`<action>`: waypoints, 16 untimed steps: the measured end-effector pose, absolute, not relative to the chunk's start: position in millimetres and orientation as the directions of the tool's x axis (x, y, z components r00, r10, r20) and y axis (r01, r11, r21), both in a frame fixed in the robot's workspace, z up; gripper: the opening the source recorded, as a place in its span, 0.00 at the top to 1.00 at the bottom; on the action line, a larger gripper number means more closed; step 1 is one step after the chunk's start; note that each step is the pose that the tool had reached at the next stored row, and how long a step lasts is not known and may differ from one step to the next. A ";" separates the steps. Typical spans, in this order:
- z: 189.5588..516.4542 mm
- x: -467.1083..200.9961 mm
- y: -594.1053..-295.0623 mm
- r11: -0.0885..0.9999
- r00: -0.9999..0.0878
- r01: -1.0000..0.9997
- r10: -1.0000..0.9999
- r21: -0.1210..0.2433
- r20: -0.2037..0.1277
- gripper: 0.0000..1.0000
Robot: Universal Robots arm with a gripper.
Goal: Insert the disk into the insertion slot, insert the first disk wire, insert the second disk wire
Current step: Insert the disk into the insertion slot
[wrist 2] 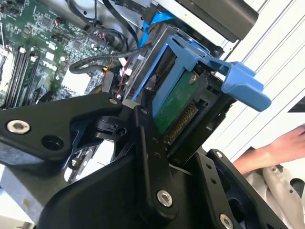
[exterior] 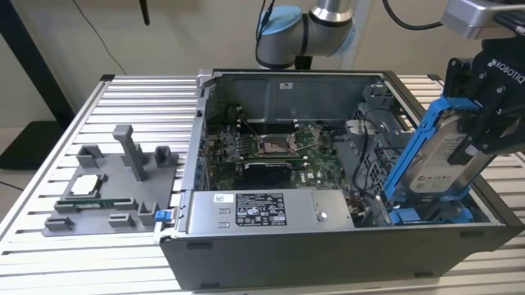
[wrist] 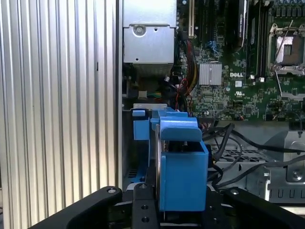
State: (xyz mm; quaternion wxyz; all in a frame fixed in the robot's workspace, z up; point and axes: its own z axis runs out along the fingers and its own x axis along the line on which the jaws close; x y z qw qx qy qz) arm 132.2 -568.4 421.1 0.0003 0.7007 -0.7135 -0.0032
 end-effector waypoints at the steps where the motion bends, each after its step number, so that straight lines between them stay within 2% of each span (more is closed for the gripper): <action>1: 420.3 132.4 -568.4 0.018 -0.018 -1.000 -1.000 0.005 -0.004 1.00; 16: 410.1 135.1 -568.4 0.018 -0.018 -1.000 -1.000 0.005 -0.004 1.00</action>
